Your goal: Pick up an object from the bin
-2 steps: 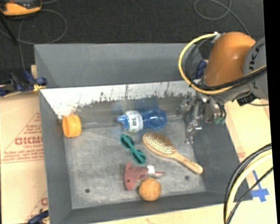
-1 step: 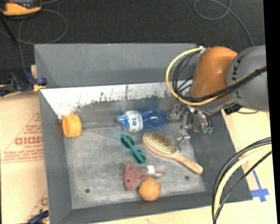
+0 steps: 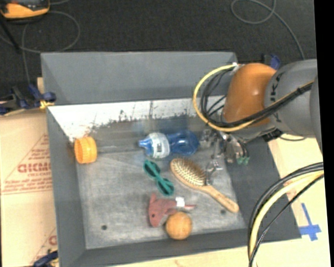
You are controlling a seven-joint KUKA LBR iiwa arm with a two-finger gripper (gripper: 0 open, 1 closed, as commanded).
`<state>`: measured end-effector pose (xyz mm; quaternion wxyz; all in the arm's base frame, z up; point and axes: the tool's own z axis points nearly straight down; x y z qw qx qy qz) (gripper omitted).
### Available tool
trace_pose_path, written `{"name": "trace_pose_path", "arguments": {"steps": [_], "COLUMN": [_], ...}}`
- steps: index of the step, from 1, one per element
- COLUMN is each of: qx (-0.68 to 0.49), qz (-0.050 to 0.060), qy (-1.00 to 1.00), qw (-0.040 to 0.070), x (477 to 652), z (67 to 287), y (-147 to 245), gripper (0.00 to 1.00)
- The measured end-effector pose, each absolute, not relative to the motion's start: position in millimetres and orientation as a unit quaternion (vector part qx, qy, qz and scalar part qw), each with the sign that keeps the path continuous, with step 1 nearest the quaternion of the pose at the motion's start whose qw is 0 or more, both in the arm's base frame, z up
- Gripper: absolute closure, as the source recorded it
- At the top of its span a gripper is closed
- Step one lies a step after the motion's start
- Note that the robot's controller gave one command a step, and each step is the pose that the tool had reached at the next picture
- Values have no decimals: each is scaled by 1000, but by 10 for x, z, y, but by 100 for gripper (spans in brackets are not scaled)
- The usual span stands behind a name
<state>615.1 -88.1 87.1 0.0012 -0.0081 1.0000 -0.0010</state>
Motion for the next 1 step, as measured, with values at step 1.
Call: {"name": "trace_pose_path", "arguments": {"steps": [1], "qx": [-6], "qz": [-3], "qy": [1000], "qw": [6], "x": [6090], "z": [796], "y": [-691], "gripper": [0]}}
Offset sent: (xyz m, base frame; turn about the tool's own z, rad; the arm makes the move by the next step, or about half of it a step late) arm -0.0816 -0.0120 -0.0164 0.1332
